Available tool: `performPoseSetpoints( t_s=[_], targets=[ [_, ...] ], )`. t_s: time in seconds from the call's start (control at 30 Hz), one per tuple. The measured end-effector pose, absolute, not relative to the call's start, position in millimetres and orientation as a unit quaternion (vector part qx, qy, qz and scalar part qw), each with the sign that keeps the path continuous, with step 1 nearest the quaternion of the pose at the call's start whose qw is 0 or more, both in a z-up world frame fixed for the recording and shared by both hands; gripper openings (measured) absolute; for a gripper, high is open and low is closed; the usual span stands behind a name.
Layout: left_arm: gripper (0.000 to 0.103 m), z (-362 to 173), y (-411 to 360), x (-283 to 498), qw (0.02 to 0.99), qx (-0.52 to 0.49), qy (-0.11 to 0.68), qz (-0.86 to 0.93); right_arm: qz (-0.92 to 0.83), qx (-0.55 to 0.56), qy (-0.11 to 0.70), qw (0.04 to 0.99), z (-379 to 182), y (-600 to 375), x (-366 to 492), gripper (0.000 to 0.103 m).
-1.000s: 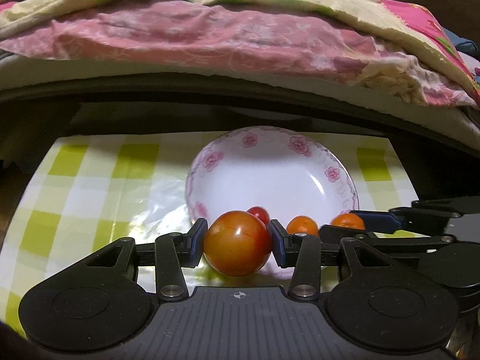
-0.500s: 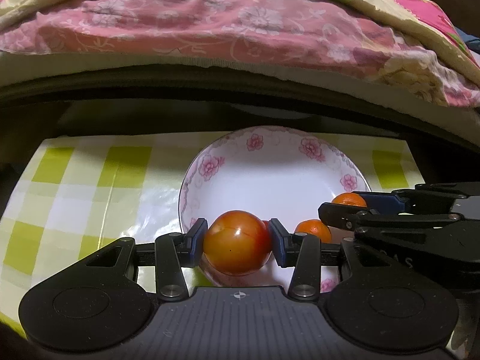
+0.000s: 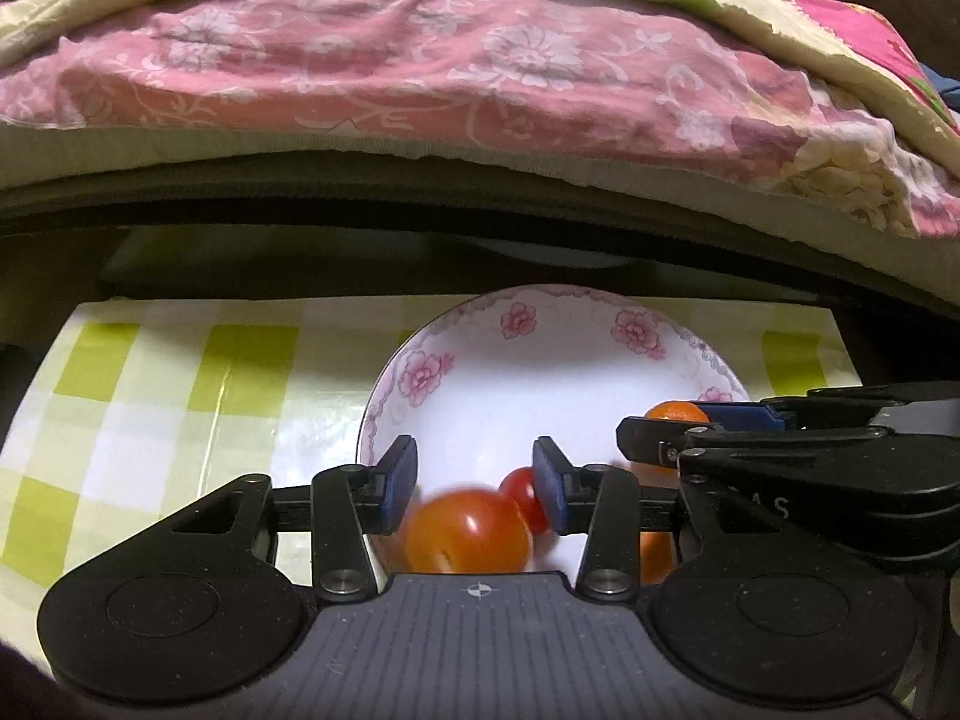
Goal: Organize fruits
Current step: 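Carry the large tomato and mandarin into the plate and open both grippers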
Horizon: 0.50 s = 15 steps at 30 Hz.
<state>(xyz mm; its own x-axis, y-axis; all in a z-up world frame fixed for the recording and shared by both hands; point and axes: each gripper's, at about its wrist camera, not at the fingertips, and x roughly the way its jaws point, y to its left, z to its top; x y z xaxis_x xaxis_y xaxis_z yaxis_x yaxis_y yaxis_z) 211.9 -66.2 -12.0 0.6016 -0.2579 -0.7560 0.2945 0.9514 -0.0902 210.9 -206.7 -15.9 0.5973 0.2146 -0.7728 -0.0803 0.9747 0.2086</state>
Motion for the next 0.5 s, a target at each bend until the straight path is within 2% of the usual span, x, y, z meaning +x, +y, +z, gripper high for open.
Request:
performPoseSetpoints(
  t_s=[0.5],
  targets=[
    [0.053,3.4,-57.6,205.2,0.900,0.015,0.411,-0.146,0.086,0.097,0.438,0.890,-7.9,-209.3,212.0,0.038]
  ],
)
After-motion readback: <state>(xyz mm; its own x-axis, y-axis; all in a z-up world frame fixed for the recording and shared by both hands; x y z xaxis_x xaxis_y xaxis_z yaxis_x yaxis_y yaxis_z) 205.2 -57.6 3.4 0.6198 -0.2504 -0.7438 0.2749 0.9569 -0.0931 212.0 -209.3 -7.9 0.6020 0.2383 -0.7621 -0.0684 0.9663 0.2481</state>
